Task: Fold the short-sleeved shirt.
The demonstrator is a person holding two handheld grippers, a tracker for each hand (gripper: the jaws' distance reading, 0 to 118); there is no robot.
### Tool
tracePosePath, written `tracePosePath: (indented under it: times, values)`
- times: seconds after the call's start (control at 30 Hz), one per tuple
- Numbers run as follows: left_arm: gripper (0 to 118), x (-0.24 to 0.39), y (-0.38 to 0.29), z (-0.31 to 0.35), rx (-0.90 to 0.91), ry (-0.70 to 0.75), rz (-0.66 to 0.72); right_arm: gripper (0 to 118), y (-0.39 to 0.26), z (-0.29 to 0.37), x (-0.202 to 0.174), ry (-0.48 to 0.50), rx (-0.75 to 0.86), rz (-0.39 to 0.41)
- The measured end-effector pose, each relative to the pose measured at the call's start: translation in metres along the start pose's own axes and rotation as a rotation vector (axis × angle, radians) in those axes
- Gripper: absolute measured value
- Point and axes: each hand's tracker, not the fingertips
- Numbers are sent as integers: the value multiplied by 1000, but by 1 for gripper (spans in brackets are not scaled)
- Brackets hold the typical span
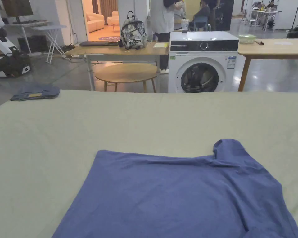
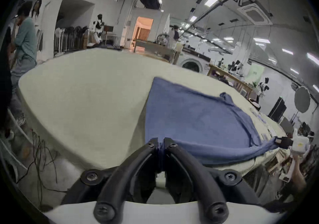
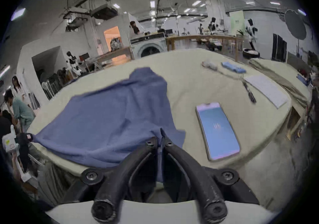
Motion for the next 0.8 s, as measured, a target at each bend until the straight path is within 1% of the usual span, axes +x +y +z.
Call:
tracePosePath:
  times: [0.03,0.07,0.1,0.2,0.23,0.3,0.37,0.43,0.5,0.53,0.63,0.67,0.7,0.73,0.77,0.8]
  values:
    - [19,1,-4,-2,-30,11,-8,23,-7,-3,0,-23,-19,13]
    - [41,0,-7,-3,-37,40,-13,49,-12,-5,0,-57,-45,13]
    - [54,-2,-10,-3,-41,68,-19,66,-18,-8,5,-56,-50,-8]
    - [56,2,-3,10,-26,74,-39,66,-18,-3,17,-60,-64,-34]
    - [56,5,2,16,-9,73,-56,66,-18,2,20,-76,-56,-30]
    - [56,17,17,33,45,61,-101,66,-5,17,18,-103,10,4]
    - [56,35,35,48,108,40,-162,66,18,30,8,-79,77,23]
    - [56,55,55,62,191,7,-210,65,39,45,-9,-35,142,56]
    - [55,76,71,73,259,-41,-245,62,59,53,-30,10,201,107]
    - [48,86,77,77,299,-66,-261,56,67,58,-41,35,224,134]
    - [38,114,90,84,363,-119,-302,47,81,62,-70,89,279,194]
    - [25,120,92,84,360,-115,-306,33,80,62,-80,77,290,200]
    - [9,127,94,82,359,-115,-317,13,81,60,-88,57,310,211]
    - [0,132,92,79,361,-116,-323,0,80,57,-94,55,330,216]
    - [0,134,92,77,364,-125,-326,0,79,55,-95,75,328,214]
    - [0,133,93,72,336,-142,-303,0,77,50,-97,135,308,216]
